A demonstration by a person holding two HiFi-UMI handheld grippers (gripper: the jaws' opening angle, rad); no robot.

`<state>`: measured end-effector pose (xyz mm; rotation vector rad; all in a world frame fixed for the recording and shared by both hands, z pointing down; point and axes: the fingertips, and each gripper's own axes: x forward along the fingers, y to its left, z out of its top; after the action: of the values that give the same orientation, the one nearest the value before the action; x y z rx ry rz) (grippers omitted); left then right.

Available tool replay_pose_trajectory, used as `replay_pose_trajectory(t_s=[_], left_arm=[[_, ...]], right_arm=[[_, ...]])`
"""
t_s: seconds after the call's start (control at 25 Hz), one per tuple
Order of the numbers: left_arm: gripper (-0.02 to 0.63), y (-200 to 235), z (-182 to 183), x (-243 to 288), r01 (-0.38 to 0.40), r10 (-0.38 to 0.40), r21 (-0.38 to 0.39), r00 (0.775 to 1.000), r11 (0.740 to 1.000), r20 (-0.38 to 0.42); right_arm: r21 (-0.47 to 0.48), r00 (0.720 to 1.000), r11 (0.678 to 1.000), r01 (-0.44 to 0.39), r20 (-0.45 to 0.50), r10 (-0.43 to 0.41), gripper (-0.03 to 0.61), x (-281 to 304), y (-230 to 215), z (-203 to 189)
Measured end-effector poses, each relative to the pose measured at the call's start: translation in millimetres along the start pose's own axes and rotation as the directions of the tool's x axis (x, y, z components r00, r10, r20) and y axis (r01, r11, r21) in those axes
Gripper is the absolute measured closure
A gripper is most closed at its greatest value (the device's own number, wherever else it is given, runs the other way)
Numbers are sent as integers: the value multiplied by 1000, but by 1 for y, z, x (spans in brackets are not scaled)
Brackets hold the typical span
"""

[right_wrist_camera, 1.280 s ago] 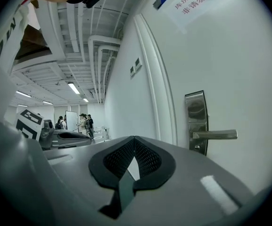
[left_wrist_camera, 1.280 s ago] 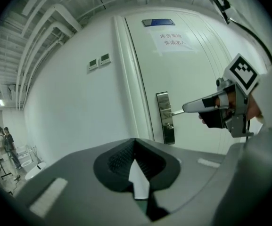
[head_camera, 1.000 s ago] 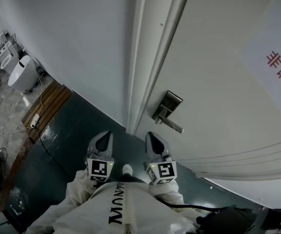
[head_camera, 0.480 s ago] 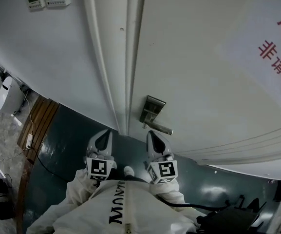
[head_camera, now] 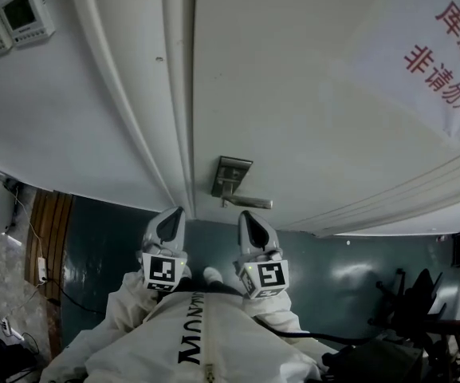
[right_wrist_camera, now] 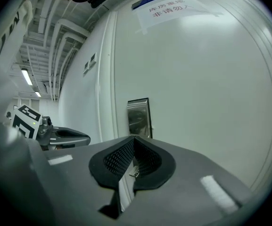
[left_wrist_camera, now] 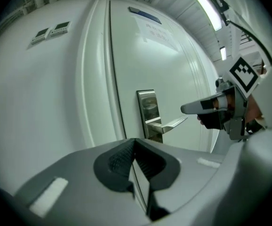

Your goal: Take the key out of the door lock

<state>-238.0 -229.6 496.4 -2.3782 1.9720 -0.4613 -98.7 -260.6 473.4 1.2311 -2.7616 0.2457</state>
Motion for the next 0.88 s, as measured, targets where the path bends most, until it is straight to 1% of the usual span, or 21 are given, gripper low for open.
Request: replay_pose_trajectory(t_s=[0.16, 0.28, 0.36, 0.4, 0.48, 0.56, 0.6, 0.72, 0.8, 0.88], left_arm=[[614, 0, 0, 3, 56, -56, 15, 998, 998, 12], [614, 1, -5, 5, 86, -86, 18, 996, 996, 6], [614, -3, -12, 7, 120, -120, -16, 993, 993, -5], [614, -6, -17, 9, 140, -141, -59, 990, 988, -10], [612, -11, -26, 13, 174, -179, -165, 984, 971, -15], [600, -21, -31, 17, 204, -212, -237, 977, 950, -10], [499, -27, -31, 19, 222, -231, -263, 973, 939, -5], [463, -42, -29, 23, 262, -275, -335, 961, 905, 9], [414, -48, -29, 26, 277, -293, -387, 956, 879, 18], [375, -53, -30, 29, 290, -312, -445, 950, 847, 25]], right_arm=[[51, 997, 996, 72, -9, -72, 584, -7, -4, -8], [95, 994, 990, 108, -15, -107, 584, -9, -5, -15], [110, 993, 986, 121, -16, -120, 581, -11, -5, -18], [111, 992, 986, 127, -16, -126, 581, -13, -5, -18], [105, 990, 985, 139, -14, -138, 583, -16, -6, -16], [100, 988, 982, 157, -10, -157, 583, -20, -11, -14], [100, 986, 981, 168, -10, -168, 583, -23, -14, -14], [102, 981, 976, 192, -9, -192, 583, -30, -21, -13], [100, 980, 975, 199, -8, -199, 583, -34, -23, -13], [100, 979, 974, 204, -10, -204, 583, -37, -24, -14]])
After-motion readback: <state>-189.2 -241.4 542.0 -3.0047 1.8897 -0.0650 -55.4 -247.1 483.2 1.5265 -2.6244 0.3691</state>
